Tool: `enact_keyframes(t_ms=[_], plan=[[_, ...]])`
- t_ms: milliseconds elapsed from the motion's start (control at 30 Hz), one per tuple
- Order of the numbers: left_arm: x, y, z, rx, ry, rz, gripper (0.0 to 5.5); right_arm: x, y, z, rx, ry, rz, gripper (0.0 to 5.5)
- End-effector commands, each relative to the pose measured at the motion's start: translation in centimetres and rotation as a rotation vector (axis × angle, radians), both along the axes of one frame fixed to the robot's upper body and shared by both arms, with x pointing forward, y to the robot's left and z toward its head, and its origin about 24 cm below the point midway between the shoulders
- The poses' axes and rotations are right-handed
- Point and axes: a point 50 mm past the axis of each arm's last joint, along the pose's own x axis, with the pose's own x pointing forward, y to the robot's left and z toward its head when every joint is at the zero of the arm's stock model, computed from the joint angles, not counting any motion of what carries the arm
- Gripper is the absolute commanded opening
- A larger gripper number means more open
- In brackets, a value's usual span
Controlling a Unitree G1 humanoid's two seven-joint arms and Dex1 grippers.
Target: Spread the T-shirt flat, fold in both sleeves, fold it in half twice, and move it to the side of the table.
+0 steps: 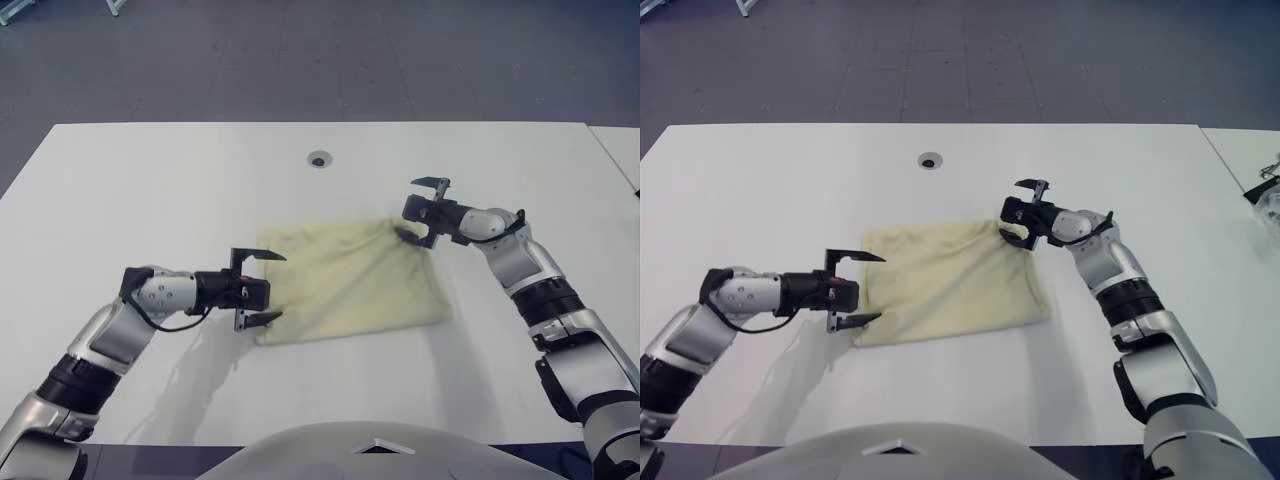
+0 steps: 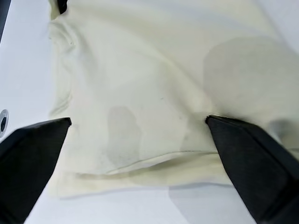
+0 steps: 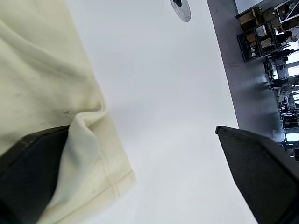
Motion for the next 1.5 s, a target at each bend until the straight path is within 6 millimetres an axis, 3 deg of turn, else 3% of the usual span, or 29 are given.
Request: enact_keyframes(t_ms=[33,167,267,500,667,867,967,1100,1200,1300,1367,1500], plan=[[3.9,1.1,-1.0,0.215,0.015,-0.054,5.38,-3.7,-2.7,-1.4,-0.017,0.13,-0.078,5.4],[7.7,-0.7,-0.3,0.271,-0.059,-0.137,5.38,-7.4,-3.0,-1.1,-0.008,0.178,-0.077,5.4],[9.4,-1.9,0.1,0.318,-0.108,-0.195,5.38,-9.7,-2.7,-0.9,-0.012,0.227,-0.07,5.4],[12.7,-7.0,1.0,0.457,-0.357,-0.3,5.38,-14.9,0.3,0.0,0.116,0.387,-0.02,5.4],[13.0,-9.4,0.1,0.465,-0.448,-0.314,5.38,-14.8,1.7,0.9,0.196,0.399,-0.046,5.4],[13.5,-10.0,0.7,0.415,-0.544,-0.273,5.38,-14.0,1.8,2.9,0.284,0.34,-0.1,5.4],[14.2,-10.3,2.5,0.32,-0.638,-0.238,5.38,-13.9,1.7,5.0,0.352,0.284,-0.116,5.4],[14.7,-11.1,6.7,0.083,-0.851,-0.221,5.38,-14.7,1.0,7.0,0.364,0.201,-0.095,5.4],[15.0,-10.7,9.4,-0.047,-0.932,-0.178,5.38,-16.3,0.3,6.4,0.242,0.198,-0.004,5.4],[14.9,-8.3,11.0,-0.174,-0.886,-0.078,5.38,-18.5,-0.2,4.8,0.152,0.278,0.118,5.4],[14.0,-5.7,10.2,-0.274,-0.78,-0.032,5.38,-19.1,-0.4,4.4,0.138,0.257,0.164,5.4],[10.2,-1.3,6.0,-0.379,-0.603,0.012,5.38,-20.3,-1.4,2.4,0.061,0.25,0.207,5.4]])
